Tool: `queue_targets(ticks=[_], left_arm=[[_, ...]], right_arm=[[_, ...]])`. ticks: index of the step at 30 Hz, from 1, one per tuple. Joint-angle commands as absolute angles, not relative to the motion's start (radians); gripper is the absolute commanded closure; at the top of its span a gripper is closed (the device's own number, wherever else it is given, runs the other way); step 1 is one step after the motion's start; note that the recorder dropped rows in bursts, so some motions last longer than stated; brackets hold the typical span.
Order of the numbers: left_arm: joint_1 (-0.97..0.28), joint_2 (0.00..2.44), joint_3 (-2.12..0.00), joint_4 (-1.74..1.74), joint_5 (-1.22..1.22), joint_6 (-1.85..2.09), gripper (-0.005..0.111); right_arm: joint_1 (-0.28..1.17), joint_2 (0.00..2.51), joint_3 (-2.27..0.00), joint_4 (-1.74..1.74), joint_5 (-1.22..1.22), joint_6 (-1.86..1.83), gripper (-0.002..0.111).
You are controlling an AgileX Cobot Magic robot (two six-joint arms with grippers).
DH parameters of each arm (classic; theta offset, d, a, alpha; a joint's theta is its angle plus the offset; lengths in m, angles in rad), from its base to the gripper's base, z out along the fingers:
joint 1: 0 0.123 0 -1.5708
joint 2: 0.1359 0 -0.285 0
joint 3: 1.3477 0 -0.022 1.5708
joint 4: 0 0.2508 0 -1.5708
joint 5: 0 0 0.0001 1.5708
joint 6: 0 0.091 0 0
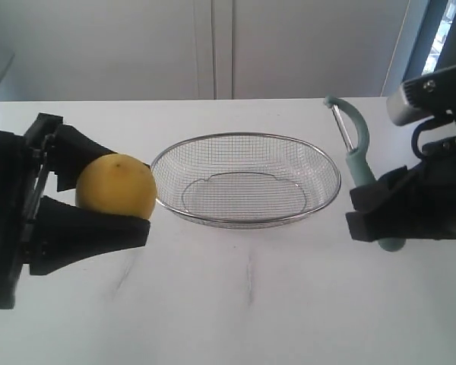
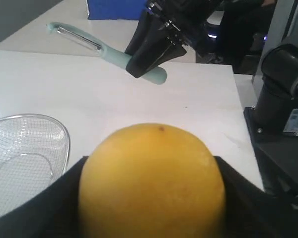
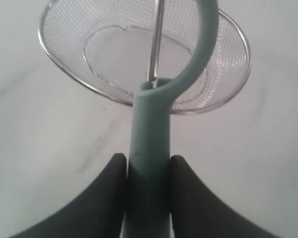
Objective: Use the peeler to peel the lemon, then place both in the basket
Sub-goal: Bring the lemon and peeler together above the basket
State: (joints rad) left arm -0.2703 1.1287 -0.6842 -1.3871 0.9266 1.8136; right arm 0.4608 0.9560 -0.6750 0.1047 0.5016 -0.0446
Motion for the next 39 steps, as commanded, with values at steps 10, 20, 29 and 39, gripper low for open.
queue_targets(ticks=[10, 20, 29, 39], left_arm=[[-0.293, 1.153, -0.677, -1.579, 0.765, 2.064, 0.107], [-0.293, 1.250, -0.689, -1.744, 0.818, 2.119, 0.107], [-0.293, 1.371, -0.722, -1.744, 0.973, 2.119, 0.107], [-0.293, 1.387, -0.742, -1.744, 0.987, 2.119, 0.107]], right_arm=[[0.457, 1.182, -0.672, 0.179, 0.190, -0.166, 0.108], [0.457, 1.297, -0.679, 0.323, 0.211, -0.153, 0.108], [0.522, 1.293, -0.713, 0.323, 0.282, -0.161, 0.108], [0.668, 1.299, -0.708, 0.325, 0.275, -0.115, 0.108]])
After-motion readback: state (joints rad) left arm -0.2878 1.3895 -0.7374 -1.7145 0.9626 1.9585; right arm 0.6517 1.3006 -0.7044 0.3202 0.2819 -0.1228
